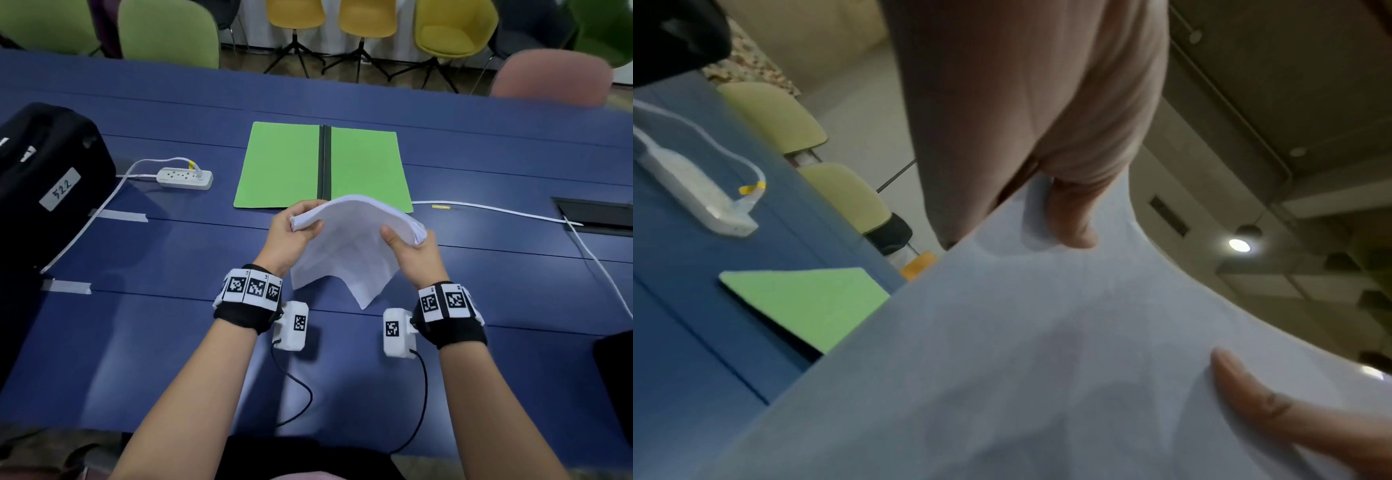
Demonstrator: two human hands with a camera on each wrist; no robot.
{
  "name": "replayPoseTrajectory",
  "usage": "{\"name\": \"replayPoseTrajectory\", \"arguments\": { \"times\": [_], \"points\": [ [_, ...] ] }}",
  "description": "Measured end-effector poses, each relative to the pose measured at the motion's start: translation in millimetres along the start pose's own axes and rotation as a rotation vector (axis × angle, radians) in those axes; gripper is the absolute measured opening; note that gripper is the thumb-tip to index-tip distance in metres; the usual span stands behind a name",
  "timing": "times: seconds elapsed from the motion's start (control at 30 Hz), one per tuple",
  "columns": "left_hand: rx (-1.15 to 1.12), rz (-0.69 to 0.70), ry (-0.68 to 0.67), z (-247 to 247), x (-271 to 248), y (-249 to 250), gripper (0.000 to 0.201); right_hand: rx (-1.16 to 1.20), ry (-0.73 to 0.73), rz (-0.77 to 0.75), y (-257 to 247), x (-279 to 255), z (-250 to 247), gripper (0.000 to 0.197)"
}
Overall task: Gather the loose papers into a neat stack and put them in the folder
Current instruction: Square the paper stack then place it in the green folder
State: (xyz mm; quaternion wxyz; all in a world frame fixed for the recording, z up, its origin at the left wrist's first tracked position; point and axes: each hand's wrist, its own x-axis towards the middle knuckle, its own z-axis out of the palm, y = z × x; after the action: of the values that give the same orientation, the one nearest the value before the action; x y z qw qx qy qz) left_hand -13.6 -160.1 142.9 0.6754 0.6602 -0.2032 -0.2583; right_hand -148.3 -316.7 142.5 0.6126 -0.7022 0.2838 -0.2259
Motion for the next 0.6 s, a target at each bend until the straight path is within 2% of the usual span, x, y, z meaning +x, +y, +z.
{"name": "replayPoseTrajectory", "arguments": {
  "times": [0.2,0.3,0.37,0.47,0.53,0.6],
  "points": [
    [-0.007,0.108,0.011,-3.7,-5.1,13.9,0.021,-0.044,0.062,-0.019,-1.1,-4.1,2.7,0.020],
    [0.006,0.133,0.107,0.3,-9.9,10.2,0.025,-0.042,0.067,-0.016,1.8,-10.9,7.9,0.020],
    [0.051,0.151,0.172,2.7,-7.6,5.6,0.023,-0.024,0.068,0.011,5.3,-12.0,11.7,0.017],
    [0.018,0.110,0.165,3.6,-4.1,2.0,0.018,-0.035,0.090,0.109,15.7,-9.2,13.1,0.007],
    [-0.007,0.118,0.167,4.2,-7.4,5.0,0.017,-0.049,0.144,0.166,21.3,-5.9,10.7,0.034],
    [-0.009,0.162,0.184,5.0,-11.0,6.2,0.015,-0.055,0.188,0.155,23.2,-5.5,8.2,0.056]
  ]
}}
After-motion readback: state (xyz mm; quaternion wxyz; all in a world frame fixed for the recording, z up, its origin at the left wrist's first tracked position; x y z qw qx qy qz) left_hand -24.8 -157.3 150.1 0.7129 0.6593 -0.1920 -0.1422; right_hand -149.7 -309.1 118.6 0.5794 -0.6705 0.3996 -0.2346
